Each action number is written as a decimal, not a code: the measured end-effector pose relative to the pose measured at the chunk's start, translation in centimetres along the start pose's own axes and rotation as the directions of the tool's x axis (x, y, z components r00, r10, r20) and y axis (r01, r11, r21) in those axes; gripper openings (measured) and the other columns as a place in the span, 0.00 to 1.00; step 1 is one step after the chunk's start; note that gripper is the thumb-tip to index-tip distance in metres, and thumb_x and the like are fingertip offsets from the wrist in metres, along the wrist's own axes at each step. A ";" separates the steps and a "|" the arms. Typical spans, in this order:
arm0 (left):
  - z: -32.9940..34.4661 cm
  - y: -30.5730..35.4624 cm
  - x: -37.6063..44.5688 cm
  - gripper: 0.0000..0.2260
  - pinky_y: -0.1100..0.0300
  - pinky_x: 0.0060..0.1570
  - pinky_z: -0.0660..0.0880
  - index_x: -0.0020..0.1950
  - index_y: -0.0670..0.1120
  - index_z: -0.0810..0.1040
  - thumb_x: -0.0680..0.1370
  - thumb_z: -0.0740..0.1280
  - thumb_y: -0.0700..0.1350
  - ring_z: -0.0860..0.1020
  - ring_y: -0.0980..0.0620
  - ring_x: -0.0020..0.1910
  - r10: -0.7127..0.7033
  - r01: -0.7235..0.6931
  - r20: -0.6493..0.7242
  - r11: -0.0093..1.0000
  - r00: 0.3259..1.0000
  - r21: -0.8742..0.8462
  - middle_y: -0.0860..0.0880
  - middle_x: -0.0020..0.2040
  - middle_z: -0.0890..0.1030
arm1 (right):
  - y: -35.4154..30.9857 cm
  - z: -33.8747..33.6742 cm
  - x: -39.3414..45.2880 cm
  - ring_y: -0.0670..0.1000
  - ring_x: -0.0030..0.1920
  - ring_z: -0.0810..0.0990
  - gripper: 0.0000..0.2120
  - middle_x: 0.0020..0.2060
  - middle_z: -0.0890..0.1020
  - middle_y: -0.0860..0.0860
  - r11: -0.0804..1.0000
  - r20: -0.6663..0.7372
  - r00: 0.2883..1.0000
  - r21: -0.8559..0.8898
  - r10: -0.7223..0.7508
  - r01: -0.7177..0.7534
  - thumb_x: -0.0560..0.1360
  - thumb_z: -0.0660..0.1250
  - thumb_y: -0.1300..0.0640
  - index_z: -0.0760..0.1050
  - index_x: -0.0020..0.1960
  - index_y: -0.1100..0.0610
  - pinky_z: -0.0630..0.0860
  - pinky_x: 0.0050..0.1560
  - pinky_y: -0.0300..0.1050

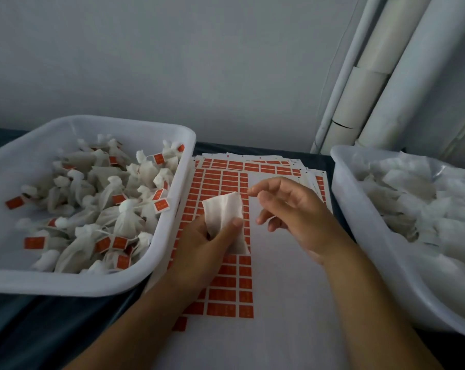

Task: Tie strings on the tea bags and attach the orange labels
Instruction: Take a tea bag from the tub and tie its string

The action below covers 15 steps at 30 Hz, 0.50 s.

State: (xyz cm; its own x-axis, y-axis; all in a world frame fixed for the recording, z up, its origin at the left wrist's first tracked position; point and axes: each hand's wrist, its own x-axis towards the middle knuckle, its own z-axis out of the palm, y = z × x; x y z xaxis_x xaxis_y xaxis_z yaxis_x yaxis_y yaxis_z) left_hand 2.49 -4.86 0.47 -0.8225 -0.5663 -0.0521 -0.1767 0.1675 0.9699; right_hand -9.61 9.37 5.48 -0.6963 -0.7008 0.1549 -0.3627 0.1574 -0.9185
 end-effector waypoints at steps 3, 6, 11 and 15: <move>0.3 -0.1 0.2 0.16 0.67 0.38 0.81 0.51 0.60 0.74 0.70 0.65 0.67 0.84 0.60 0.42 0.038 -0.038 0.008 0.999 0.999 0.011 0.58 0.42 0.84 | 0.9 0.9 -0.4 0.47 0.44 0.86 0.16 0.51 0.84 0.40 0.997 0.000 1.000 -0.079 -0.006 0.006 0.77 0.63 0.37 0.78 0.59 0.42 0.82 0.40 0.40; 0.7 -0.1 0.0 0.12 0.73 0.31 0.75 0.49 0.59 0.75 0.72 0.66 0.63 0.83 0.63 0.41 0.115 -0.115 0.051 0.993 0.992 0.001 0.61 0.39 0.83 | 1.4 1.8 -0.8 0.39 0.43 0.83 0.11 0.44 0.82 0.37 0.983 -0.019 0.999 -0.178 -0.051 0.047 0.77 0.62 0.36 0.76 0.54 0.38 0.77 0.37 0.31; 0.8 -0.1 -0.2 0.13 0.73 0.33 0.75 0.54 0.58 0.76 0.74 0.67 0.61 0.83 0.62 0.42 0.162 -0.161 0.077 0.987 0.984 -0.025 0.61 0.41 0.83 | 1.9 2.0 -0.9 0.39 0.41 0.81 0.08 0.35 0.79 0.38 0.935 -0.057 0.984 -0.324 -0.170 0.143 0.81 0.65 0.45 0.77 0.43 0.43 0.76 0.40 0.29; 0.8 0.0 -0.2 0.13 0.74 0.31 0.74 0.53 0.59 0.75 0.73 0.66 0.62 0.82 0.63 0.42 0.164 -0.162 0.061 0.986 0.985 -0.026 0.62 0.41 0.82 | 1.9 1.8 -1.0 0.42 0.39 0.81 0.11 0.33 0.80 0.39 0.943 -0.034 0.992 -0.318 -0.120 0.103 0.79 0.65 0.40 0.76 0.41 0.43 0.77 0.39 0.31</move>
State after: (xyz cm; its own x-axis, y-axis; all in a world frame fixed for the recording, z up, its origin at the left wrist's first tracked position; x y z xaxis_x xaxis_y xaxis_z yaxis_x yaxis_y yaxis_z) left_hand 2.21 -4.08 0.30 -0.8717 -0.4812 0.0928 -0.0269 0.2361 0.9714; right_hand -8.51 9.15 2.92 -0.6683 -0.6907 0.2762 -0.6106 0.2972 -0.7341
